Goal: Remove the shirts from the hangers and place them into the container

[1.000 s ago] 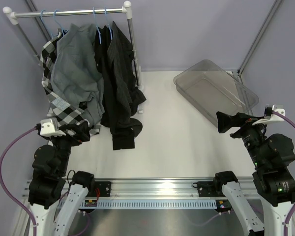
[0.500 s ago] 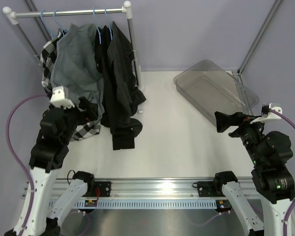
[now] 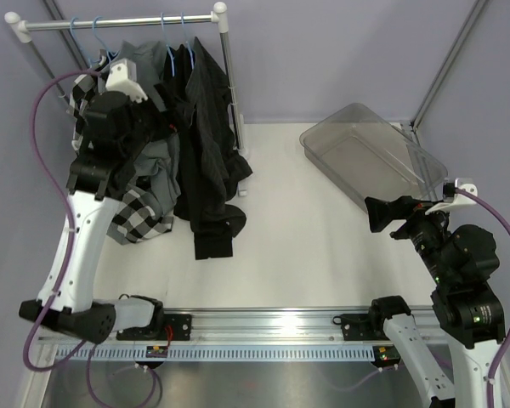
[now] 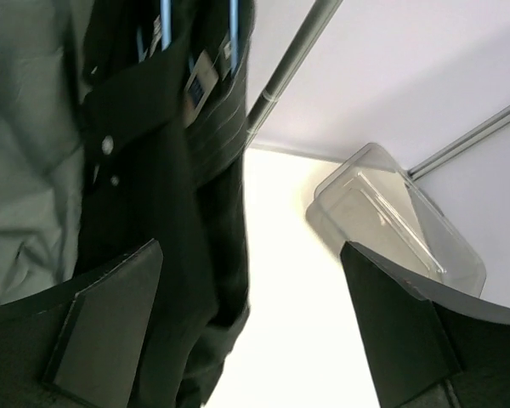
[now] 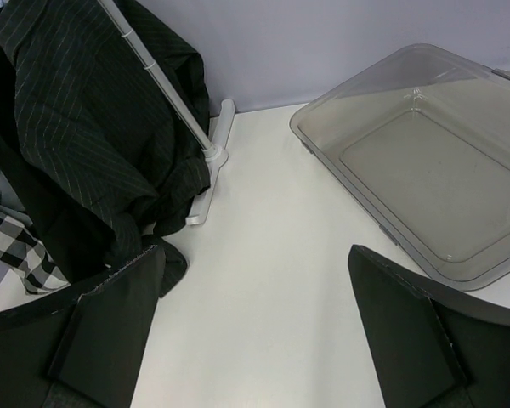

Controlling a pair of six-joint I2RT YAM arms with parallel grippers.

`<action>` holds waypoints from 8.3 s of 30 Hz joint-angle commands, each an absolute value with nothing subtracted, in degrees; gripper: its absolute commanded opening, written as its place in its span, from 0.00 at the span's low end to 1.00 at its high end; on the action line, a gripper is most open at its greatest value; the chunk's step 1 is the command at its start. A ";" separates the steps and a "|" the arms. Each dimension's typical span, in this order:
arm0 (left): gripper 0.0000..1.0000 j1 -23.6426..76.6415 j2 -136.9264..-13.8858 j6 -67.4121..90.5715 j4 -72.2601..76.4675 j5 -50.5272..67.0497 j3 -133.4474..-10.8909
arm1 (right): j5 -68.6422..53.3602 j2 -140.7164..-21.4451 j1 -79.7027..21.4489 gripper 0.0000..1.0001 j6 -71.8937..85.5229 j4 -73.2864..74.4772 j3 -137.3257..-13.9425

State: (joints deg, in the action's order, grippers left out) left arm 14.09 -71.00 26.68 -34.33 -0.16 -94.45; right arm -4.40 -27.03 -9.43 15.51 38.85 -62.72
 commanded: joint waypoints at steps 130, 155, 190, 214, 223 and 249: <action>0.00 50.10 -72.33 10.99 -34.19 12.57 -80.42 | -7.38 -66.97 -35.68 0.29 10.37 9.93 -73.39; 0.82 49.40 -66.61 21.53 -26.98 -2.99 -76.37 | -0.79 -66.44 -37.53 0.00 1.50 6.85 -70.66; 0.61 46.85 -68.20 25.75 -20.48 0.88 -73.21 | -0.26 -66.44 -38.14 0.00 0.97 7.03 -70.49; 0.00 46.23 -67.16 25.14 -20.57 2.99 -72.25 | 4.56 -66.01 -38.15 0.00 0.44 7.12 -69.87; 0.00 45.88 -53.55 20.05 -27.32 -6.76 -68.21 | 18.52 -64.69 -38.14 0.00 1.23 9.31 -69.96; 0.01 47.10 -40.86 25.31 -27.07 5.97 -50.45 | 7.40 -59.77 -38.14 0.00 7.65 8.35 -73.04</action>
State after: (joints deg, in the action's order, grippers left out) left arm 46.46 -38.33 24.51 -27.49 0.36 -50.98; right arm 9.80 -62.61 -39.13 6.76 16.60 -71.05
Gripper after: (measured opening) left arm 0.038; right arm 0.045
